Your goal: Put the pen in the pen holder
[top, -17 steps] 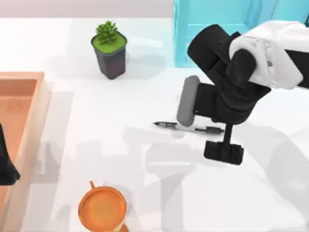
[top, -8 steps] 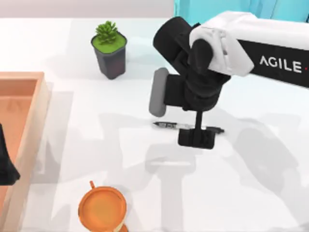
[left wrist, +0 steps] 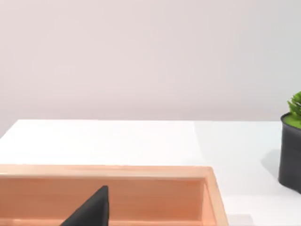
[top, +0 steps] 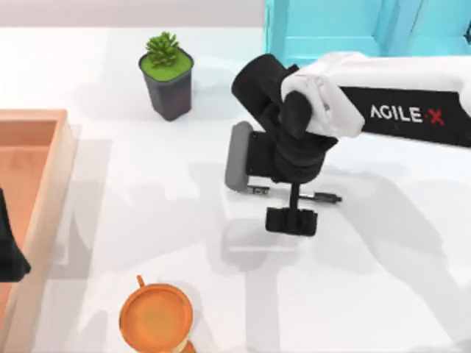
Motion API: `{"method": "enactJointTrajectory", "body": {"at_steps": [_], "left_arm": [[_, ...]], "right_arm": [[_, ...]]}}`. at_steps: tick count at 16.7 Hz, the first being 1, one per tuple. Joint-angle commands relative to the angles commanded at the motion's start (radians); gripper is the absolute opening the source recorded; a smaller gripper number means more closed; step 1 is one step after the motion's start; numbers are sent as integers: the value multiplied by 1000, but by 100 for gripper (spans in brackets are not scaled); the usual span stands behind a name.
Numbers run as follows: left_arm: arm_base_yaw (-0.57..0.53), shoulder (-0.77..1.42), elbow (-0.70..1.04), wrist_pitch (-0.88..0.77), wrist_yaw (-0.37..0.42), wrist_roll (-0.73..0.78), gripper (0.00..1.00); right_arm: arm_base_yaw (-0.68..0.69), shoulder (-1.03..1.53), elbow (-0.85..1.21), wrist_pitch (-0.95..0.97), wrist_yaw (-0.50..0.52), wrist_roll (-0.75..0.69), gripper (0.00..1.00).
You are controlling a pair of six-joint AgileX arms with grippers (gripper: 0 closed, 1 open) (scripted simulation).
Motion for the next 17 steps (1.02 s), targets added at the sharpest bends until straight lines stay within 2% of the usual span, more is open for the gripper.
{"method": "enactJointTrajectory", "body": {"at_steps": [3, 8, 17], "left_arm": [[0, 0, 0, 0, 0, 0, 100], [0, 0, 0, 0, 0, 0, 100], [0, 0, 0, 0, 0, 0, 100]], "right_arm": [[-17, 75, -29, 104, -2, -17, 100], [-20, 91, -34, 121, -3, -21, 100], [-20, 91, -34, 121, -3, -21, 32]]}}
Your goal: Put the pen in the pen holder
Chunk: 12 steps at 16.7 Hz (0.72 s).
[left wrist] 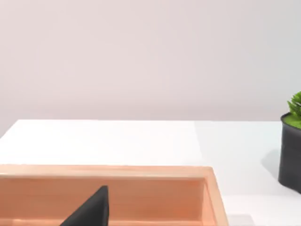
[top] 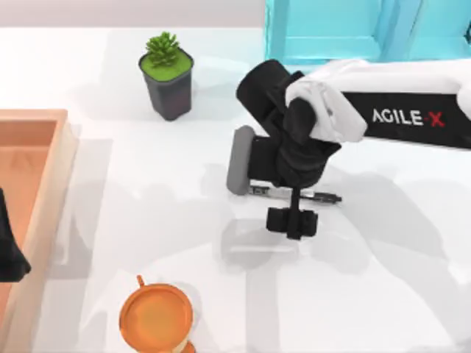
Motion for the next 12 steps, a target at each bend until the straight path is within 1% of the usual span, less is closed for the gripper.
{"method": "enactJointTrajectory", "body": {"at_steps": [4, 5, 12], "left_arm": [[0, 0, 0, 0, 0, 0, 100], [0, 0, 0, 0, 0, 0, 100], [0, 0, 0, 0, 0, 0, 100]], "right_arm": [[0, 0, 0, 0, 0, 0, 2], [0, 0, 0, 0, 0, 0, 0], [0, 0, 0, 0, 0, 0, 0]]}}
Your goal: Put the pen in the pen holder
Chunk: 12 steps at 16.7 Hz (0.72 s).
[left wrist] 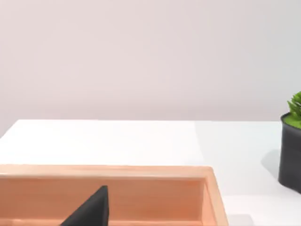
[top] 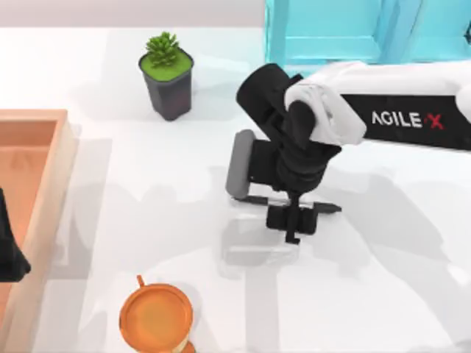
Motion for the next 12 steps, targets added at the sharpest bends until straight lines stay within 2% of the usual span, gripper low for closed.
{"method": "enactJointTrajectory", "body": {"at_steps": [1, 5, 12], "left_arm": [[0, 0, 0, 0, 0, 0, 100], [0, 0, 0, 0, 0, 0, 100], [0, 0, 0, 0, 0, 0, 100]], "right_arm": [[20, -96, -5, -92, -47, 53, 0], [72, -168, -16, -163, -36, 93, 0], [267, -531, -73, -505, -7, 295, 0]]}}
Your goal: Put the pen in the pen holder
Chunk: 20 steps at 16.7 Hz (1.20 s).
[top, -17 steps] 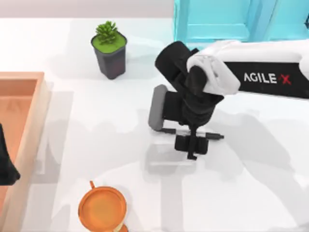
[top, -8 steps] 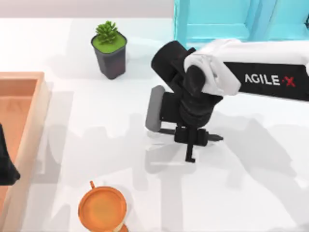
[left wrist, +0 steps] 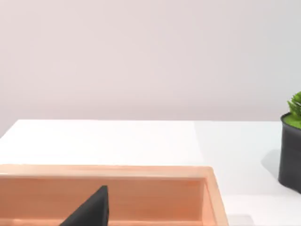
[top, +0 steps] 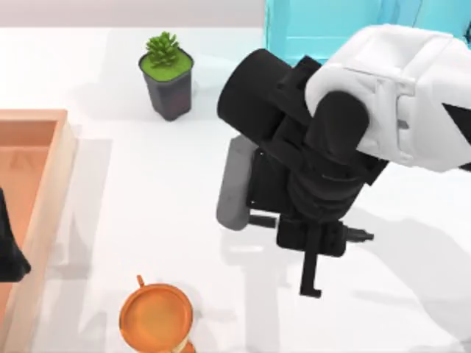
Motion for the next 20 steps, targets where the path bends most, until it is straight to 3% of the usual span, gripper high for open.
{"method": "enactJointTrajectory", "body": {"at_steps": [8, 11, 15, 20], "left_arm": [[0, 0, 0, 0, 0, 0, 100], [0, 0, 0, 0, 0, 0, 100], [0, 0, 0, 0, 0, 0, 100], [0, 0, 0, 0, 0, 0, 100]], "right_arm": [[41, -60, -8, -60, 3, 45, 0], [-8, -45, -35, -17, -56, 55, 0], [-184, 6, -118, 138, -282, 90, 0], [-520, 107, -254, 434, -767, 154, 0]]}}
